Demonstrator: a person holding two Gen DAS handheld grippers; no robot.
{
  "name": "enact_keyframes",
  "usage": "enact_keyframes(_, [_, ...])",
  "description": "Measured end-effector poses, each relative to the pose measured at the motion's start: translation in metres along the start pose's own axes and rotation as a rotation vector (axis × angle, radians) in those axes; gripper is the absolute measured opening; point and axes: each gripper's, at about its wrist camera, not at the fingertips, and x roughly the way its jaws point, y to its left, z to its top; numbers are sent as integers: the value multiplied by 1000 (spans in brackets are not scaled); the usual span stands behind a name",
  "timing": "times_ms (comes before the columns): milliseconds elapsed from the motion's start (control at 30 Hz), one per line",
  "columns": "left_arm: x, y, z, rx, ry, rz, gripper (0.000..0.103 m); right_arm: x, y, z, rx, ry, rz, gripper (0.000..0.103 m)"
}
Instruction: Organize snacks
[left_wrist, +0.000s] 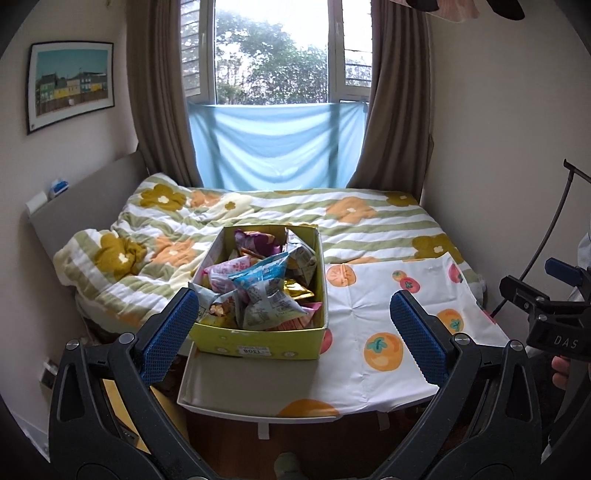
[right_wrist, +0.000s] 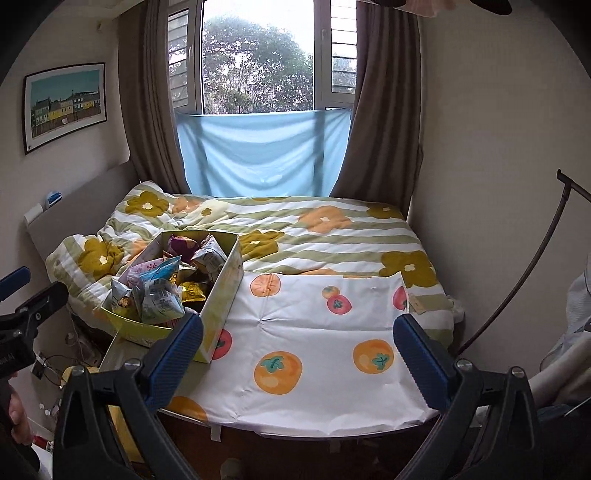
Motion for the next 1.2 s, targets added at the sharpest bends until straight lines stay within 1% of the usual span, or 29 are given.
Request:
enact_keyframes(167, [-5, -3, 1, -3, -17, -8, 103, -2, 0, -3, 0, -6, -2, 102])
enact_keyframes(467, [-4, -3, 4, 6, -27, 4, 103, -5, -1, -5, 8, -10, -12, 102])
enact_keyframes(833, [-1, -5, 5, 22, -31, 5, 103, -3, -3, -2, 15, -9, -15, 102])
enact_keyframes(1200, [3, -3, 6, 23, -25, -3, 103, -3, 5, -2, 27, 1, -31, 102])
